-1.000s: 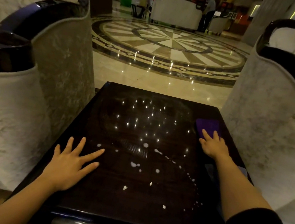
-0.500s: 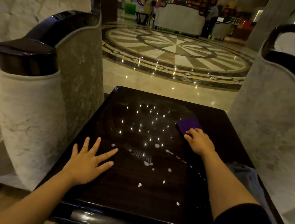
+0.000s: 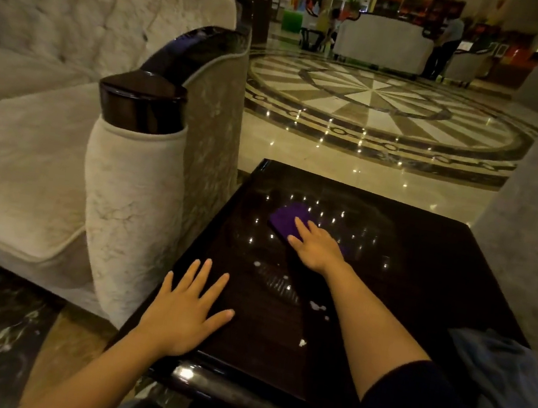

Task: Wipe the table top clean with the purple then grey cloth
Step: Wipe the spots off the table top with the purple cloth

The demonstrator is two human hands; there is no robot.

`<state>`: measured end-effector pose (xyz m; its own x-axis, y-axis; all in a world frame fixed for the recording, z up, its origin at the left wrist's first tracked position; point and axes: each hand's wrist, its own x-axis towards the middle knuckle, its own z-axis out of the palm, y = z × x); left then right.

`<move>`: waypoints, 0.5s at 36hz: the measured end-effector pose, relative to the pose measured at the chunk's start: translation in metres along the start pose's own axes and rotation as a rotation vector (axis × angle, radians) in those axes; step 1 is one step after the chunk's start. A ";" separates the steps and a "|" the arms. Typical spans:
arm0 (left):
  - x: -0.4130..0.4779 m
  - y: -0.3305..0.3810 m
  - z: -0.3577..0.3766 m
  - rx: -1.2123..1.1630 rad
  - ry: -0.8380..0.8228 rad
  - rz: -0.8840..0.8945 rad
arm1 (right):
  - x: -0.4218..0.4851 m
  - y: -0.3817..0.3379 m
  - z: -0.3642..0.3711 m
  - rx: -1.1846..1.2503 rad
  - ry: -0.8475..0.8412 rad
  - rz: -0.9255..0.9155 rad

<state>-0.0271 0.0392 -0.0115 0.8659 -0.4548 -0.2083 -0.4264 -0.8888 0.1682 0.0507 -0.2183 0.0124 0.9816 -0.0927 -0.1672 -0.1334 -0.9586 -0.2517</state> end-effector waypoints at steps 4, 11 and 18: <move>0.001 0.004 -0.003 0.030 -0.012 0.028 | 0.005 -0.013 0.003 0.018 -0.005 -0.083; 0.005 0.003 -0.003 0.070 -0.011 0.028 | 0.001 -0.026 0.005 -0.007 0.008 -0.261; 0.000 0.004 -0.004 0.044 -0.018 0.055 | -0.025 -0.023 0.012 -0.018 0.024 -0.381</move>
<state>-0.0278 0.0361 -0.0072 0.8363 -0.5035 -0.2170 -0.4845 -0.8639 0.1376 0.0279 -0.1912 0.0111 0.9633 0.2651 -0.0422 0.2440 -0.9300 -0.2748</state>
